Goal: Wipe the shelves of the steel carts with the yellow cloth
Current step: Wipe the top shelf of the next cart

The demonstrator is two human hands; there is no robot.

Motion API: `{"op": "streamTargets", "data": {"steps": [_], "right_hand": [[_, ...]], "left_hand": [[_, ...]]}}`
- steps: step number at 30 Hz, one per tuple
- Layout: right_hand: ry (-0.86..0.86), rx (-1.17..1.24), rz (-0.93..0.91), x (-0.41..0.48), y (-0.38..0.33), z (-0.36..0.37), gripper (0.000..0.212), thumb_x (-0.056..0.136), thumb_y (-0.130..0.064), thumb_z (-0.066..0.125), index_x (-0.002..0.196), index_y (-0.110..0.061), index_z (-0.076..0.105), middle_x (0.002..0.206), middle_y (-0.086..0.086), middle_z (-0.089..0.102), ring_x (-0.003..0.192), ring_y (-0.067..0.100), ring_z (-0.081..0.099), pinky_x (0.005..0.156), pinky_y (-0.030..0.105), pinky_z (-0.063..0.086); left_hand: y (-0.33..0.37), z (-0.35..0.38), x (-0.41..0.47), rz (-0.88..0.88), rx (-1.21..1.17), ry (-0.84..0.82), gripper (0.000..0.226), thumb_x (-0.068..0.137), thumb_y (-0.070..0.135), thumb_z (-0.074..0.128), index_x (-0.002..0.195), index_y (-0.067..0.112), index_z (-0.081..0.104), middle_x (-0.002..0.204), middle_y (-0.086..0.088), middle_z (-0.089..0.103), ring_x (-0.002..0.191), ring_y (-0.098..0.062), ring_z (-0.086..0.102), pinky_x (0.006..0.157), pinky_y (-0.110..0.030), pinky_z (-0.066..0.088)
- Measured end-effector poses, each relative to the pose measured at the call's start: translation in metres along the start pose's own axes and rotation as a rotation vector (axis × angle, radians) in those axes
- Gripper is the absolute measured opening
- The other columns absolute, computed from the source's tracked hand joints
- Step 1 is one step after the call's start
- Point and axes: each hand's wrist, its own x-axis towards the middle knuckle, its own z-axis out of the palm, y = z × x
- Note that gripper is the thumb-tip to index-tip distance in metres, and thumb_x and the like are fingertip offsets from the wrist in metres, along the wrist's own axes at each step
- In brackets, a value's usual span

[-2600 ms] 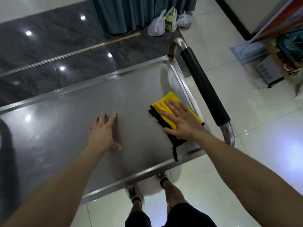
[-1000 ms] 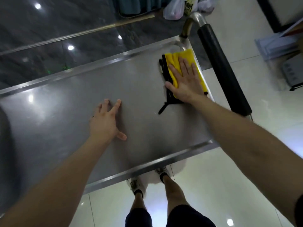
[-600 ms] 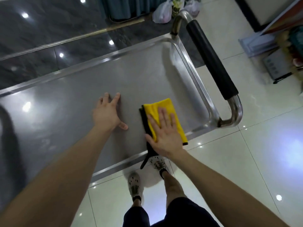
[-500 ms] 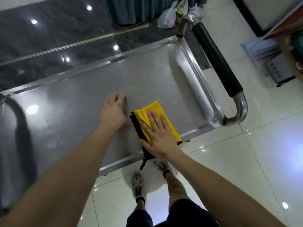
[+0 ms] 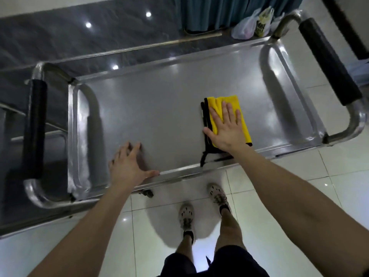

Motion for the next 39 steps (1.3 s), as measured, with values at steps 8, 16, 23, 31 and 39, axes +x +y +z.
{"op": "streamTargets", "data": {"steps": [8,16,23,31,39], "right_hand": [[-0.047,-0.038,-0.428,-0.011,-0.124,0.022,0.081,0.105,-0.073,0.025,0.172,-0.033,0.002,0.179,0.011,-0.013,0.165,0.028,-0.017,0.131,0.061,-0.001],[-0.052,-0.032,-0.588,-0.083,-0.126,0.021,0.068,0.111,-0.063,0.034,0.170,-0.038,0.013,0.180,0.003,-0.002,0.166,0.025,-0.009,0.132,0.056,0.002],[0.025,-0.038,-0.441,-0.105,-0.159,0.041,0.065,0.113,-0.058,0.034,0.170,-0.039,0.009,0.179,0.009,-0.007,0.165,0.033,-0.012,0.130,0.061,0.004],[0.009,0.021,-0.747,-0.101,-0.310,0.077,0.065,0.111,-0.065,0.026,0.171,-0.040,0.017,0.180,0.010,0.000,0.166,0.033,-0.012,0.130,0.066,0.001],[0.049,0.025,-0.594,0.044,-0.374,0.050,0.068,0.106,-0.070,0.026,0.169,-0.044,0.023,0.181,0.005,0.007,0.167,0.028,-0.003,0.131,0.060,0.002]], "left_hand": [[-0.016,-0.004,0.010,0.066,-0.008,-0.025,0.117,0.067,0.089,0.076,0.164,0.045,0.029,0.176,-0.001,0.023,0.159,-0.032,0.030,0.123,-0.057,0.035],[-0.136,-0.066,-0.033,0.064,-0.123,0.636,0.042,0.098,0.028,0.070,0.138,0.019,0.064,0.142,-0.013,0.057,0.134,-0.036,0.054,0.114,-0.056,0.046],[-0.201,-0.060,-0.051,-0.299,-0.573,0.354,0.067,0.112,0.047,0.050,0.168,0.023,0.023,0.160,-0.019,0.045,0.138,-0.047,0.054,0.113,-0.063,0.047],[-0.215,-0.034,-0.040,-0.182,-0.635,0.576,0.061,0.108,0.047,0.060,0.161,0.023,0.041,0.140,-0.010,0.063,0.127,-0.031,0.064,0.107,-0.050,0.055],[-0.215,-0.026,-0.030,-0.131,-0.633,0.711,0.060,0.108,0.036,0.064,0.163,0.020,0.044,0.125,-0.010,0.068,0.113,-0.024,0.068,0.097,-0.036,0.057]]}}
